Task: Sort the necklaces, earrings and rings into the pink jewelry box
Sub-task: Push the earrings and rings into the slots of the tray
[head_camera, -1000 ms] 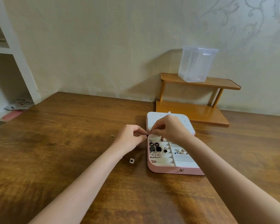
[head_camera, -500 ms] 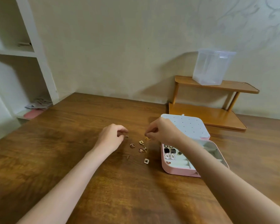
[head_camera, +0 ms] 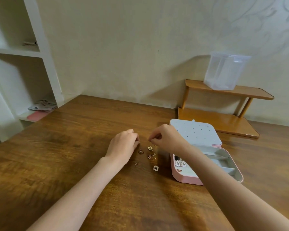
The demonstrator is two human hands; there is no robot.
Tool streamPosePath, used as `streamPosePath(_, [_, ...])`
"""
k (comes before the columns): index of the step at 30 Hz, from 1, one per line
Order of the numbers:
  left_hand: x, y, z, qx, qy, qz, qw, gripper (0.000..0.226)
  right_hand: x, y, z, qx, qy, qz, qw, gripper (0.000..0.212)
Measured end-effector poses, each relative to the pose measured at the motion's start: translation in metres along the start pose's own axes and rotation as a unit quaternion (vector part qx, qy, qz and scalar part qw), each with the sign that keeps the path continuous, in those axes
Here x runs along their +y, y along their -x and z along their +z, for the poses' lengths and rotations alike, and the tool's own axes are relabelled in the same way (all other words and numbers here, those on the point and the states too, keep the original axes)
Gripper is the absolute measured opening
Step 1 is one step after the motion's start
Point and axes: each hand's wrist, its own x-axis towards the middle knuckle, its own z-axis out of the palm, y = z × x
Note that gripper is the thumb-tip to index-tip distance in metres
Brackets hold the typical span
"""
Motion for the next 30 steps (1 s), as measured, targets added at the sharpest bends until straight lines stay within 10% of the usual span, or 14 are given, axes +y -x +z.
streamPosePath(13, [0.048, -0.007, -0.01, -0.06, 0.337, -0.107, 0.933, 0.019, 0.018, 0.016, -0.039, 0.024, -0.148, 0.037, 0.988, 0.011])
streamPosePath(30, [0.075, -0.013, 0.0, -0.143, 0.358, -0.116, 0.915, 0.013, 0.049, 0.039, -0.055, -0.019, -0.065, 0.109, 0.992, 0.013])
